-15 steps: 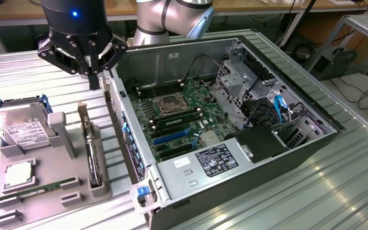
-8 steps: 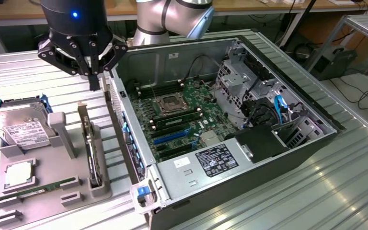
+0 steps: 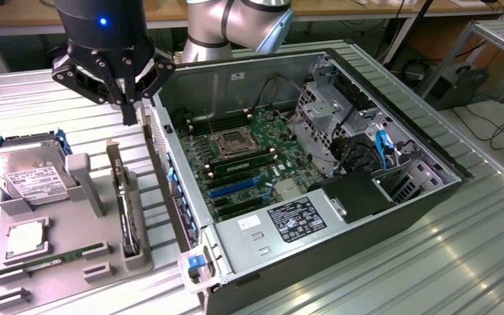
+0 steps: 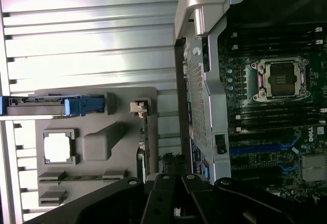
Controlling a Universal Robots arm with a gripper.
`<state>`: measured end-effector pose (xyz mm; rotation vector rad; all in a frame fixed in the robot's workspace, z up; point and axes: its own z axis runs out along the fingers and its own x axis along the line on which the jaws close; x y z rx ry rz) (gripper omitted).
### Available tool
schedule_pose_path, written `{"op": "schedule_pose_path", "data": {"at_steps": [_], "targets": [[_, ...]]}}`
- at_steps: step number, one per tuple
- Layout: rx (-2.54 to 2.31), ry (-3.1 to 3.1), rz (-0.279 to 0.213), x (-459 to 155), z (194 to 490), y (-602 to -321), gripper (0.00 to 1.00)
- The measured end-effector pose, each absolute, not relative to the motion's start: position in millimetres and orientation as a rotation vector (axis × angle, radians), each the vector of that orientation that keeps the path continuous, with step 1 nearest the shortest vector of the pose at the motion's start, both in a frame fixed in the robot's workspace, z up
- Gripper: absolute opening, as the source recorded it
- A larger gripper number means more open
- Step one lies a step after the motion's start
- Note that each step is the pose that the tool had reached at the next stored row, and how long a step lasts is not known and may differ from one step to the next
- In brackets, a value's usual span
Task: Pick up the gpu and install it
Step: 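Reach for the gpu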
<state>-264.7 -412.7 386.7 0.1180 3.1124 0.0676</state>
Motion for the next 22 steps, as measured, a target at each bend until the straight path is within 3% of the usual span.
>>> {"op": "schedule_pose_path", "data": {"at_steps": [22], "targets": [[0.118,3.112,0.068,-265,381,-426,0.11]]}}
